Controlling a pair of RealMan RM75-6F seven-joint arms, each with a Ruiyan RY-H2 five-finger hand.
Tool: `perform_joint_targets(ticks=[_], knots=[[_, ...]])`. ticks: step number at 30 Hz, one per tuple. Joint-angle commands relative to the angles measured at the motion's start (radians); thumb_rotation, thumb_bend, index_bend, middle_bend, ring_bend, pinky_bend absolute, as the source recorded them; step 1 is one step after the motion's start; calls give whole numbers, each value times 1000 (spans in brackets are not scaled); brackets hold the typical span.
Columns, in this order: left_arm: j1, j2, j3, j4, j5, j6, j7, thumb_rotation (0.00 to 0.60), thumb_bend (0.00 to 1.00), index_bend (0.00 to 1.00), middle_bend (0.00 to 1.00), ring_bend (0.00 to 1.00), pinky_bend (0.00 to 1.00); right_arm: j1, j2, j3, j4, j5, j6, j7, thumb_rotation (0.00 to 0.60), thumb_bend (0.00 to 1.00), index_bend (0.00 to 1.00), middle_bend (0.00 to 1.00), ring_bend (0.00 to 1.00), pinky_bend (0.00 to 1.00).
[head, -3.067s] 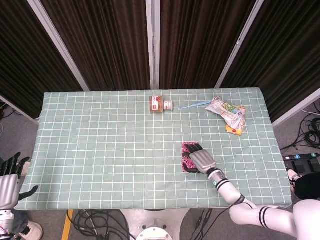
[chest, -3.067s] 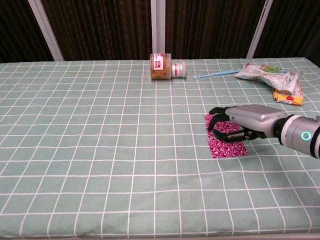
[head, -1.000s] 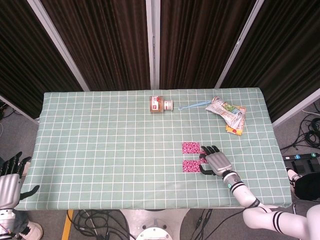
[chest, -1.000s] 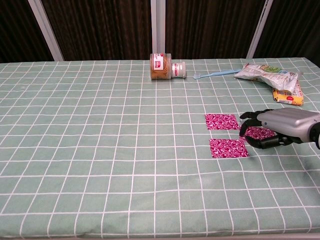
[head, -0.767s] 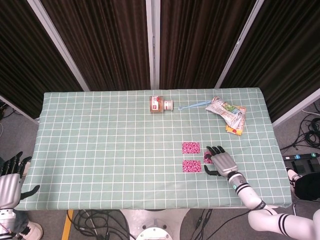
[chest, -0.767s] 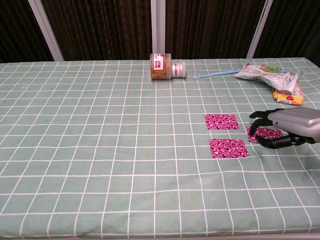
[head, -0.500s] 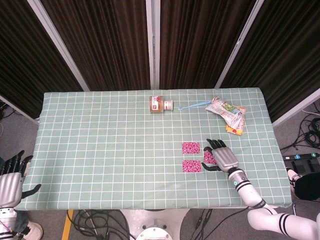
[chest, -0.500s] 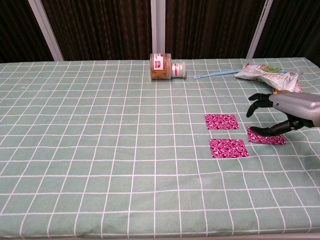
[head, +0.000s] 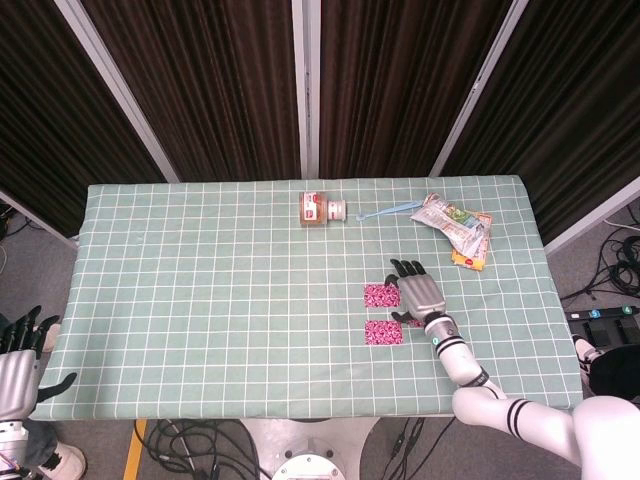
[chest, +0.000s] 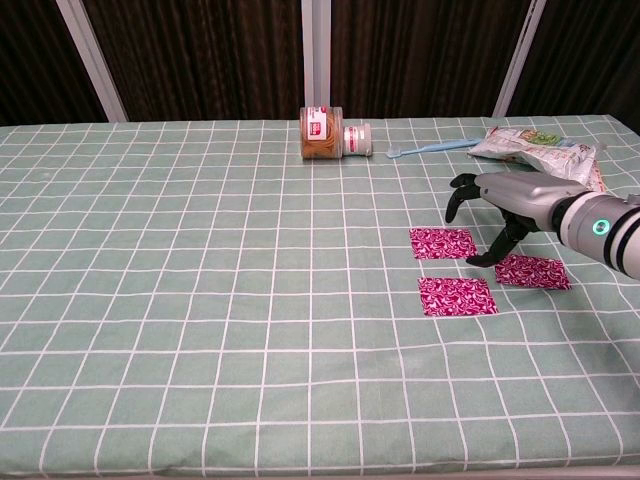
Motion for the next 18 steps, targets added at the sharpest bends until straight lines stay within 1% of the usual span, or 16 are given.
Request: perform_joint_targets(ticks=[1, 7, 10, 13, 18], knots=[[0, 0, 0, 1, 0, 0, 0, 600, 172, 225, 145, 106, 126, 23, -28, 11, 39, 20, -20, -16, 549, 150, 308, 26, 0, 0], [-1, -2, 0, 5, -1, -4, -4, 600, 173, 225, 146, 106, 126, 38, -56, 18, 80, 37, -34, -23, 547, 149, 314, 29, 0, 0], [1, -2, -1, 6, -2, -2, -5, 600, 173, 225, 146, 106, 126, 40, -63, 16, 91, 40, -37, -26, 555, 148, 316, 31, 0, 0], [2, -3, 0, 8, -3, -2, -6, 600, 173, 225, 146, 106, 126, 38, -68, 12, 97, 39, -35, -28, 544, 149, 316, 30, 0, 0], [2, -4, 0, 10, -2, -4, -9, 600, 173, 225, 146, 106, 126, 40, -74, 13, 111, 44, -39, -27, 552, 150, 316, 31, 0, 0]])
